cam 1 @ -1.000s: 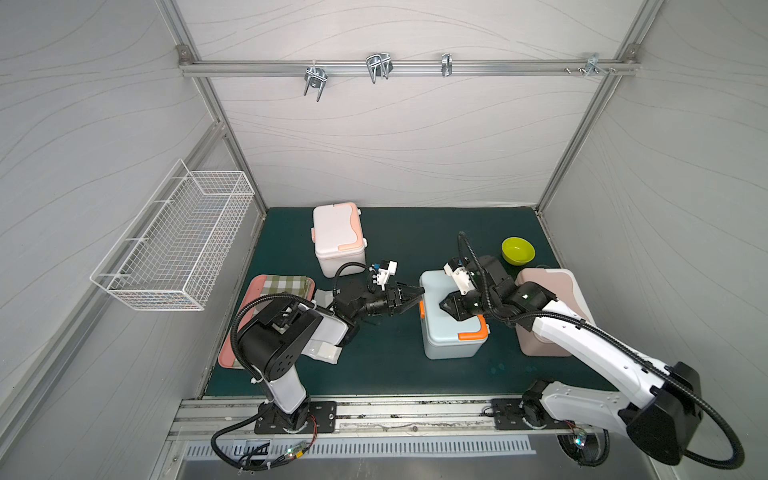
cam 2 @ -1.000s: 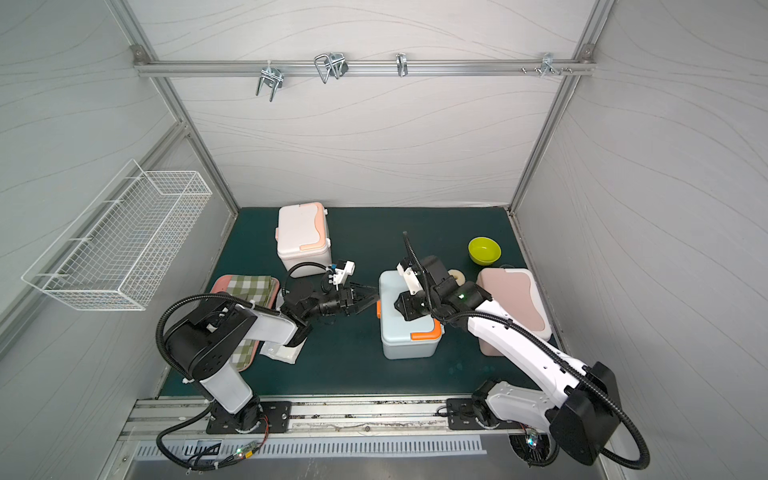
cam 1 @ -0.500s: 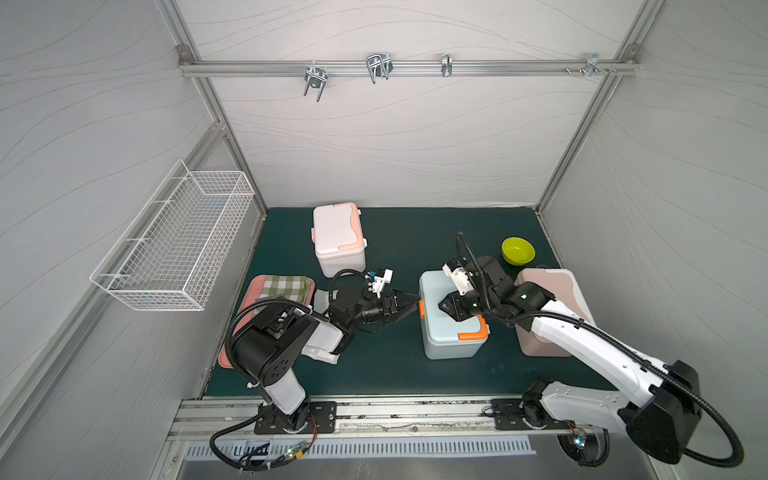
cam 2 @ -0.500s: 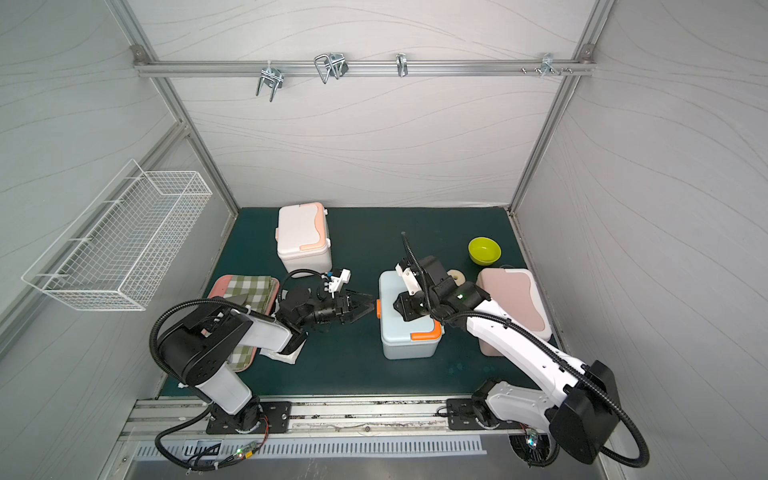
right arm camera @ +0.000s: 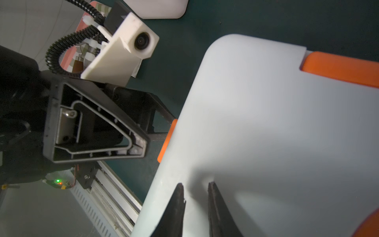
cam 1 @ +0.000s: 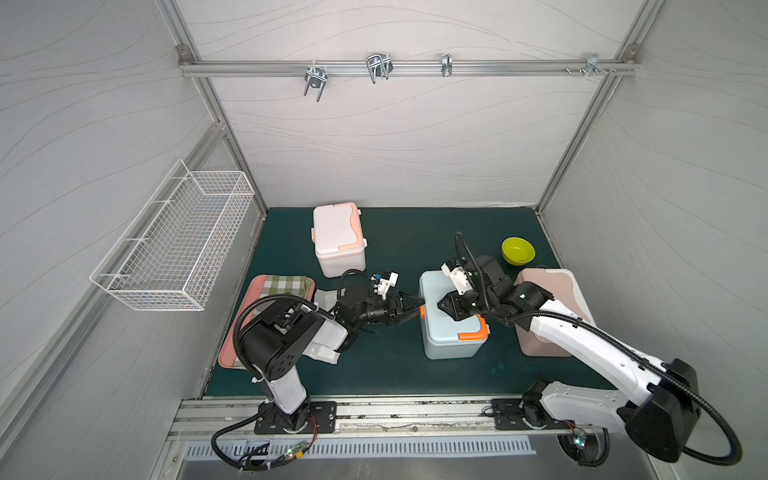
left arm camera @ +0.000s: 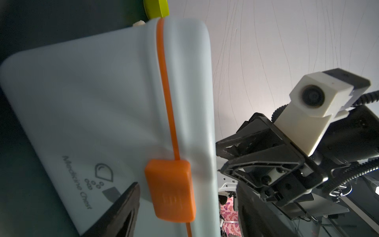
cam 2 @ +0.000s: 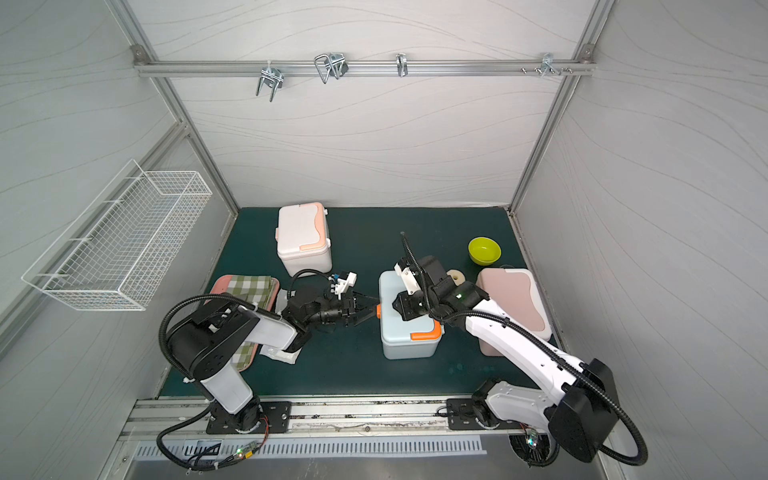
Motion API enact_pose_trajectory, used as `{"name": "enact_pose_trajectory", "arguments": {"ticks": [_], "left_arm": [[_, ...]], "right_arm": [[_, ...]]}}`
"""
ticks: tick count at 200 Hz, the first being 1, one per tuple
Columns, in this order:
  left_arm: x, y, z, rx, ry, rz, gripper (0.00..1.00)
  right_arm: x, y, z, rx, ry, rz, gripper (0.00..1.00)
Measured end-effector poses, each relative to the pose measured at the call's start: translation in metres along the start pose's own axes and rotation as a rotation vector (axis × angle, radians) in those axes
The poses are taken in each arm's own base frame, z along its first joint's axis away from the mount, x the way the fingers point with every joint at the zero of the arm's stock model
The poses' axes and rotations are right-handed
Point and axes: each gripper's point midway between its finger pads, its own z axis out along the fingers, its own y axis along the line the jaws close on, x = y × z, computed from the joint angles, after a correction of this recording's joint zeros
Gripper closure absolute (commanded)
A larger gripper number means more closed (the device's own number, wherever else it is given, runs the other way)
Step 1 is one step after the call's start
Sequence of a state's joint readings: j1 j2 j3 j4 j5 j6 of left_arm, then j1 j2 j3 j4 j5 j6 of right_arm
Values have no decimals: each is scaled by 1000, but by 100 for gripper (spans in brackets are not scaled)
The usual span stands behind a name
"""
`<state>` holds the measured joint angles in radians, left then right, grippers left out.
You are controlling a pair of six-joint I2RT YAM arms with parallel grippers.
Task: Open first aid kits and take out gauze
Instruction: Open the fastener of the first aid kit.
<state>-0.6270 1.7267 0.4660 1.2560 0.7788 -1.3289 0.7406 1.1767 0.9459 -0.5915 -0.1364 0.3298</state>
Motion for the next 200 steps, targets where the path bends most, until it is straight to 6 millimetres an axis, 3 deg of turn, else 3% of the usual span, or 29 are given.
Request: {"name": "enact_pose_trajectory", "arguments": {"ticks": [63, 157, 171, 186, 200], "left_arm": [[4, -5, 5, -18, -14, -46, 29], [12, -8, -11, -48, -36, -105, 30], [11, -12, -15, -37, -44, -103, 30], [9, -32, -17, 16, -51, -59, 30], [11, -30, -19, 13, -51, -66, 30]], "right_arm": [[-1, 4, 6, -30, -17, 15, 80], [-5, 5, 13, -44, -44, 43, 81], [-6, 5, 14, -45, -48, 44, 81], [-8, 6, 15, -46, -55, 43, 81], [-8, 5, 16, -44, -55, 44, 81]]}}
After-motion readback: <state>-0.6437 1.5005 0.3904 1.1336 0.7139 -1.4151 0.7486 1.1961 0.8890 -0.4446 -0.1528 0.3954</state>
